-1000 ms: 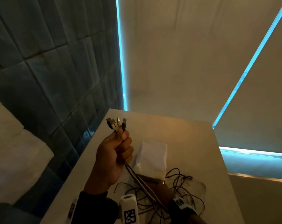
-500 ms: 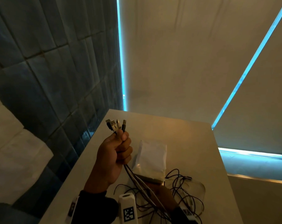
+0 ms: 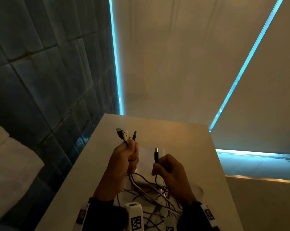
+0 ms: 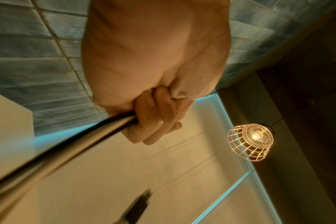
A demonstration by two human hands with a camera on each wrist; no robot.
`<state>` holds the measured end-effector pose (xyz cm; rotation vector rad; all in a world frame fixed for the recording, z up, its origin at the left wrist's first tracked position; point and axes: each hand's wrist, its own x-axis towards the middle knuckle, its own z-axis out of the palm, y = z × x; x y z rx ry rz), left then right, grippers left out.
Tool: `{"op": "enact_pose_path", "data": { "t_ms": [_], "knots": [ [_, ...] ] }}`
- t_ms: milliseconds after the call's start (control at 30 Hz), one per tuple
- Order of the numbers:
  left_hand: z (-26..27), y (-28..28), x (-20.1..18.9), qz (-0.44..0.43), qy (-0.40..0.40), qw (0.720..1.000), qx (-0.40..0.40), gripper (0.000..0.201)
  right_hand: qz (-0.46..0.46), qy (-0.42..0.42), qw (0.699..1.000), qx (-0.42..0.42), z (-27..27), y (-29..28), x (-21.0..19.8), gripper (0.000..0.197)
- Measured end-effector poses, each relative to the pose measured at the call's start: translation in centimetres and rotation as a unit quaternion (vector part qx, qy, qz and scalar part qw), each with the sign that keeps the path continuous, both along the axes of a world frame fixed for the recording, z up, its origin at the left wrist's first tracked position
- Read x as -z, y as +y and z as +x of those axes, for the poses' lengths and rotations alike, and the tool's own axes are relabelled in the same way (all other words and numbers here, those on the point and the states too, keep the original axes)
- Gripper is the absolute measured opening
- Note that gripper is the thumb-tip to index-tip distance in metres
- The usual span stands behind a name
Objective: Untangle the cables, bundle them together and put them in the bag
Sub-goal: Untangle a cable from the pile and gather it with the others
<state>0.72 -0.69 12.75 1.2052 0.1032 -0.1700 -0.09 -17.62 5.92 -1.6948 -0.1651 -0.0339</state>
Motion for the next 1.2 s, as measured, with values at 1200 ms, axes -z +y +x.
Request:
{"op": "enact_pose_path", "data": {
  "t_ms": [1200],
  "knots": [
    [0.7, -2.9, 0.4, -0.050, -0.082, 0.994, -0.055, 0.038, 0.038, -0.074, 0.994, -0.075, -0.3, 0.4, -3.1, 0.029]
  ]
}}
